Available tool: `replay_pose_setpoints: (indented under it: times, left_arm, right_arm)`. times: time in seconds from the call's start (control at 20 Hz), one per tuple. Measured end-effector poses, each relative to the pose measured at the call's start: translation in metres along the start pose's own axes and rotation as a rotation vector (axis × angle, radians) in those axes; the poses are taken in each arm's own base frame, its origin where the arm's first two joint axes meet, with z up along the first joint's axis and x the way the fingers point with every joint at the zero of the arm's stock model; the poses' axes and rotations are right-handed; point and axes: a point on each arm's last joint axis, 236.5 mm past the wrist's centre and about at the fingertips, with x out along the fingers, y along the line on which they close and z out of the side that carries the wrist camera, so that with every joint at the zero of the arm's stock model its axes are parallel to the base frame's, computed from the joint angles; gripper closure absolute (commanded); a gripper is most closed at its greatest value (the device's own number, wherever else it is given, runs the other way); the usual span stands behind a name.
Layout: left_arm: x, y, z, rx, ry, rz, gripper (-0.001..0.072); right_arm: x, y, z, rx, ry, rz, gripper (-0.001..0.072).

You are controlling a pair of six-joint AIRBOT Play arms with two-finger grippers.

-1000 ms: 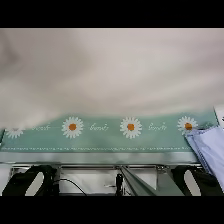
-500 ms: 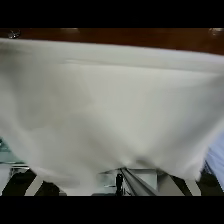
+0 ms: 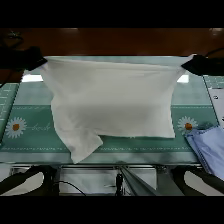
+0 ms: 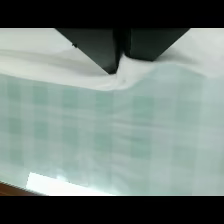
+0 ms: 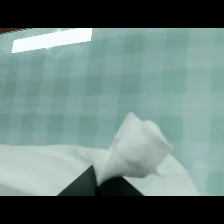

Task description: Fold the shirts.

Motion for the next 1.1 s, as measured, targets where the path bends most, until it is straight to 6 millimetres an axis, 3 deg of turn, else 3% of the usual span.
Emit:
replay_pose_setpoints:
  times: [0.1,0.3,0.5,0.65,0.85,0.95,1.1]
  left_arm:
    - [0.042,0.010,0.001,-0.075,0.023,-0.022,0.0681]
    - [0.101,0.022,-0.008,-0.198,0.056,-0.054,0.0681]
    - [0.135,0.022,-0.027,-0.197,0.099,-0.066,0.0682]
    - [0.142,0.020,-0.033,-0.181,0.124,-0.076,0.0681]
    - [0.125,0.023,-0.030,-0.124,0.199,-0.110,0.0681]
    - [0.113,0.026,-0.042,-0.088,0.281,-0.133,0.0681]
    - [0.105,0.035,-0.079,-0.048,0.440,-0.139,0.0681]
  right_arm:
    - [0.042,-0.021,0.010,0.066,0.018,0.022,0.0689]
    - [0.107,-0.051,0.022,0.196,0.067,0.071,0.0689]
    - [0.142,-0.063,0.017,0.267,0.123,0.102,0.0689]
    - [0.151,-0.063,0.009,0.283,0.160,0.117,0.0688]
    - [0.138,-0.062,-0.005,0.283,0.245,0.154,0.0688]
    - [0.125,-0.062,-0.025,0.261,0.341,0.167,0.0689]
    - [0.112,-0.073,-0.070,0.236,0.513,0.131,0.0688]
